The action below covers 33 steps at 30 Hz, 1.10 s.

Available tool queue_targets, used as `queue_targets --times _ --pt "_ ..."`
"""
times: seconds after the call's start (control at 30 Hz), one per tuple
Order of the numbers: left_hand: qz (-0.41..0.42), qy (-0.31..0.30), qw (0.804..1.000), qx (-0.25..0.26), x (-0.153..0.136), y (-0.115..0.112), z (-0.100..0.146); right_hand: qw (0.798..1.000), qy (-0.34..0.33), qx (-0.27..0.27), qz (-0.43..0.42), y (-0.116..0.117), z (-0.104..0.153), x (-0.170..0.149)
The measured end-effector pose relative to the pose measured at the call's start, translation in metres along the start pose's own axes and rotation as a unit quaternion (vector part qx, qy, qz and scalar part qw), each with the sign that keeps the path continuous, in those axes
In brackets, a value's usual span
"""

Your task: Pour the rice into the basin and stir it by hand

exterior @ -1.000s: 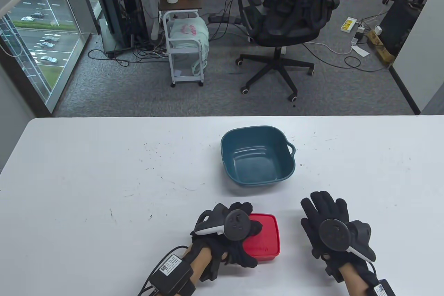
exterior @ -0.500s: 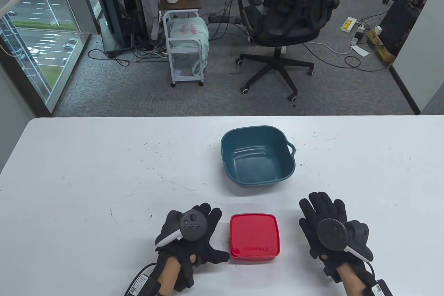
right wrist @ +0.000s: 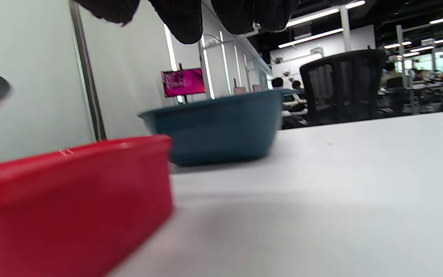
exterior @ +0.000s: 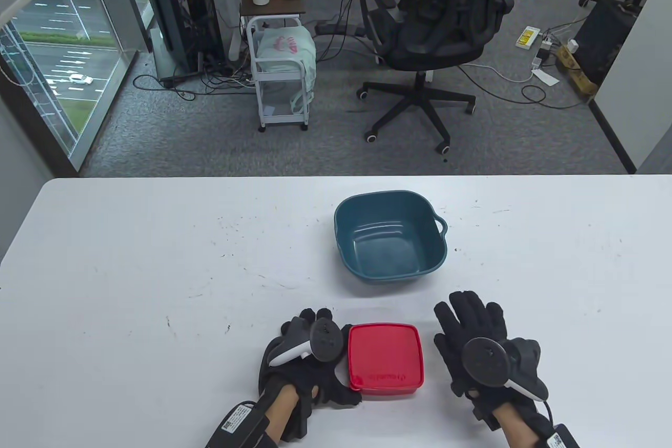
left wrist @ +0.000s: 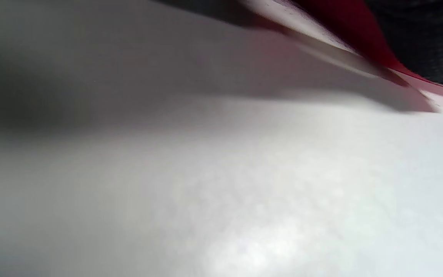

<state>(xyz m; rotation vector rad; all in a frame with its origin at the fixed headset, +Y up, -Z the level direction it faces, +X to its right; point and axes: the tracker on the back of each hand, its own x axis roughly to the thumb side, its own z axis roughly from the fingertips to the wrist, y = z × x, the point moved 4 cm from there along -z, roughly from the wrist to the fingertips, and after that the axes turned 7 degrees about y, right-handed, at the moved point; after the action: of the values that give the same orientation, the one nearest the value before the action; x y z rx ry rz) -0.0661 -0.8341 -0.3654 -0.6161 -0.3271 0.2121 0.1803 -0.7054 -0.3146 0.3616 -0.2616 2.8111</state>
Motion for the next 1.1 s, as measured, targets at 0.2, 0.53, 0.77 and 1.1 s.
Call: queue_targets --times 0.2,0.53,0.77,1.1 --pt "-0.002 0.001 1.0 -0.004 0.0 0.0 0.0 0.993 -0.052 0.099 0.041 0.043 0.005 0.085" --pt "-0.003 0.003 1.0 -0.009 0.0 -0.001 0.001 0.967 -0.087 0.109 0.212 0.079 0.007 0.125" --pt "-0.006 0.007 1.0 -0.015 0.001 -0.002 0.0 0.952 -0.121 0.055 0.275 0.082 0.011 0.137" --pt "-0.02 0.027 0.999 -0.022 0.003 -0.006 -0.001 0.924 -0.215 -0.048 0.312 0.09 0.025 0.15"
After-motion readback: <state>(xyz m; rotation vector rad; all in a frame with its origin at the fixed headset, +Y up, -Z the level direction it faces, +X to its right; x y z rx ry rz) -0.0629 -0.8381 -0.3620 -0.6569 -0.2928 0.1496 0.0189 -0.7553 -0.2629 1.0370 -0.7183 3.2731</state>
